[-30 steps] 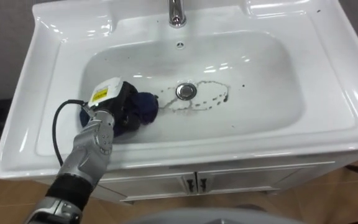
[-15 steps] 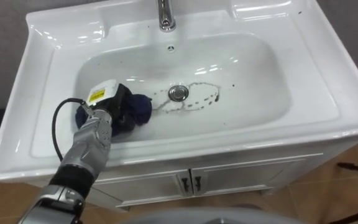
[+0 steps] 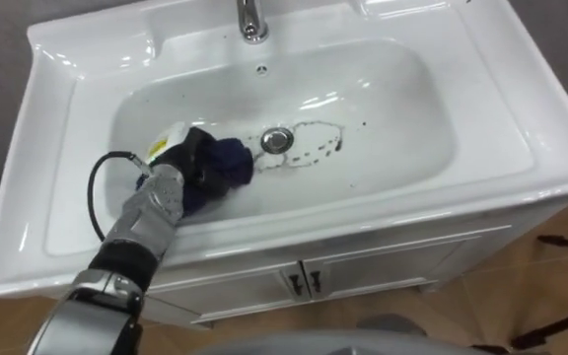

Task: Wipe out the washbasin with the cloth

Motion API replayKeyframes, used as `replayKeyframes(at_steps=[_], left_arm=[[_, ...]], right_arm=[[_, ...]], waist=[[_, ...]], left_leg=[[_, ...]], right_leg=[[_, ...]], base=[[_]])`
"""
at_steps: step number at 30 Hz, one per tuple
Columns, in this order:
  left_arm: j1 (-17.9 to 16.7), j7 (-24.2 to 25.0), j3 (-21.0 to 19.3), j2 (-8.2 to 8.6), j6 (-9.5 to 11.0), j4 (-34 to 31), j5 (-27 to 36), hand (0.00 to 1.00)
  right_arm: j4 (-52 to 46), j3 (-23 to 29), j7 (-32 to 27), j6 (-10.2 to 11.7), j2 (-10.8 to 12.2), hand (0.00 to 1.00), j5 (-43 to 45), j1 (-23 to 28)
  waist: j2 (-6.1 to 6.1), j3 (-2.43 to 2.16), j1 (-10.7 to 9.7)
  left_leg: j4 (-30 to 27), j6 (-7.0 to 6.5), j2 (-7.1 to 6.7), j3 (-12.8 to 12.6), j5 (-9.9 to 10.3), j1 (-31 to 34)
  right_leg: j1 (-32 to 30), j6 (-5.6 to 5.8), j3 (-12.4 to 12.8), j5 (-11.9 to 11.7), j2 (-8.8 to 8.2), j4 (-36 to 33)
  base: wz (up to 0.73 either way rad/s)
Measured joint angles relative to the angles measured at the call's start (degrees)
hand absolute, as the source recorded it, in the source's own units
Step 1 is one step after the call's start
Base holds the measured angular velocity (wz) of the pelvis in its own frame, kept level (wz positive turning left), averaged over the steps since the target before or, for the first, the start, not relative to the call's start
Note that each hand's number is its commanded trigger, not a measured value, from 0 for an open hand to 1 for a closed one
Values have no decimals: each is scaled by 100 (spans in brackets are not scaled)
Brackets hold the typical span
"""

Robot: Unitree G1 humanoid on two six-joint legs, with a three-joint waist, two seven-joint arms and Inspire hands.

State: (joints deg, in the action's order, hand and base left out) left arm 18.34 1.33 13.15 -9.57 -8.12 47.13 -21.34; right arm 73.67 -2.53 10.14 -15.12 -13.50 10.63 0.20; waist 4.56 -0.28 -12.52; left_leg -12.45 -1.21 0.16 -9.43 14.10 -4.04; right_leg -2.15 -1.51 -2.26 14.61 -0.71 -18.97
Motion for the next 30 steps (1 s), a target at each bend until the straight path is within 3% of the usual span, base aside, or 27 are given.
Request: replayKeyframes(at_steps=[3,5,6,12,15,18,23,27,30], left_arm=[[292,174,133,84,11,127,848,100],[506,356,357,176,52,127,1231,100],[543,407,413,208,72,127,1297,100],[937,690,845,465,482,149,2024,100],[1017,758,1008,566,727,186,2226,100],[1128,775,1139,583,821,198,2507,100],[1211,789,1516,628,1063,134,3093,100],[1272,785,1671,622,1122,22,3089,100],[1311,761,1901,630,1122,-256,3235,100]], right_arm=[[57,-23,-21,23,-1,0,-253,-176],[73,-69,-90,26,-16,0,-463,-284],[89,-91,-94,28,-19,0,-506,-318],[252,-307,-148,259,-38,0,-831,-640],[291,-416,-257,408,-44,0,-901,-653],[291,-426,-370,455,-45,0,-929,-732],[310,-496,-576,677,-77,0,-1210,-882],[308,-679,-657,811,-160,0,-1315,-925],[311,-979,-785,912,-261,0,-1565,-1021]], waist=[[14,32,-141],[42,92,-162],[54,98,-175],[121,175,-358],[137,181,-462],[188,191,-506],[380,205,-629],[450,215,-630],[506,250,-626]], left_leg=[[-80,-33,-9,56,-25,281],[-118,-43,-31,52,-31,402],[-121,-46,-34,47,-33,437],[-172,-62,-88,12,-42,782],[-210,-62,-104,-15,-42,901],[-235,-62,-107,-27,-42,1030],[-248,-70,-104,-10,-47,1163],[-259,-72,-101,-23,-48,1246],[-293,-113,-125,-21,-76,1367]], right_leg=[[-220,12,-123,-14,-51,-21],[-360,22,-117,-8,-82,-87],[-395,23,-113,-7,-85,-96],[-793,27,-106,21,-126,-284],[-917,26,-98,21,-103,-293],[-1051,25,-77,22,-107,-323],[-1137,31,-115,24,-130,-343],[-1224,29,-111,30,-136,-379],[-1359,42,-120,37,-213,-520]], base=[[18],[2],[-4],[-2],[0],[-1],[5],[2],[7]])
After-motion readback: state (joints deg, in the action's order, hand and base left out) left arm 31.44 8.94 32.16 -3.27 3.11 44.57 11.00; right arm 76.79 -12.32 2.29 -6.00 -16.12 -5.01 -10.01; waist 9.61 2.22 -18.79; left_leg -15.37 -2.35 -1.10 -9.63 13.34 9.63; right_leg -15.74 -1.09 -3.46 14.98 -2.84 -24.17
